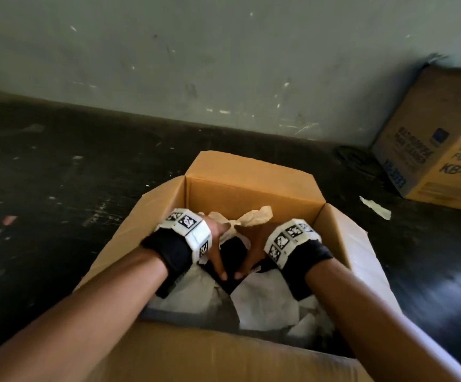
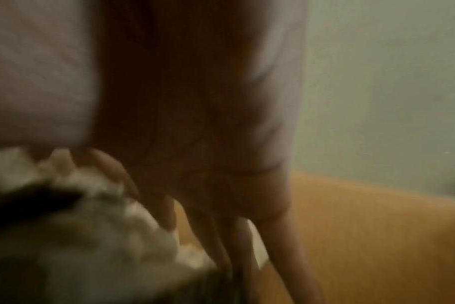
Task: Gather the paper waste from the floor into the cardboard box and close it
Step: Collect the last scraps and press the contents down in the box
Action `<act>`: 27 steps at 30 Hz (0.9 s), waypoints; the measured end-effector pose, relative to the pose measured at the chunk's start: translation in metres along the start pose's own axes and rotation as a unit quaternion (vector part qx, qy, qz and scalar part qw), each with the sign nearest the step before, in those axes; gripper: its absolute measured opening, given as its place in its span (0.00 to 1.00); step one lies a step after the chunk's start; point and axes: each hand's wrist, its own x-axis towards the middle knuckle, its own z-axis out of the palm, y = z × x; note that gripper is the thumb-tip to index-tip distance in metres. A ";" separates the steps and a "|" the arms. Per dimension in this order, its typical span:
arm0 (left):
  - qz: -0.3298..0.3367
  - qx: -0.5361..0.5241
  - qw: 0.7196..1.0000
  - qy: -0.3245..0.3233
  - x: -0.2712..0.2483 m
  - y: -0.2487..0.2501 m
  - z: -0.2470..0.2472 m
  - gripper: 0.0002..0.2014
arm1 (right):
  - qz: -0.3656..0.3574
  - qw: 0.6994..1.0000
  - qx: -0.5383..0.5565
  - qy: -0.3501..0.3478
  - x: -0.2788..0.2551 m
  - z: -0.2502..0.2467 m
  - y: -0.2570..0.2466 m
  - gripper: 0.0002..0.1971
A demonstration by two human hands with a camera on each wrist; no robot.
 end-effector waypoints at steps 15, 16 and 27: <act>-0.081 0.022 0.992 -0.092 0.008 0.016 0.058 0.70 | 0.017 0.997 -0.036 -0.059 -0.044 0.050 -0.011 0.61; -0.090 0.032 0.992 -0.081 0.011 0.017 0.064 0.72 | 0.020 0.998 -0.019 -0.057 -0.043 0.053 -0.014 0.59; -0.101 -0.016 0.994 -0.042 0.025 0.017 0.089 0.75 | 0.010 0.998 0.032 -0.050 -0.011 0.060 0.001 0.67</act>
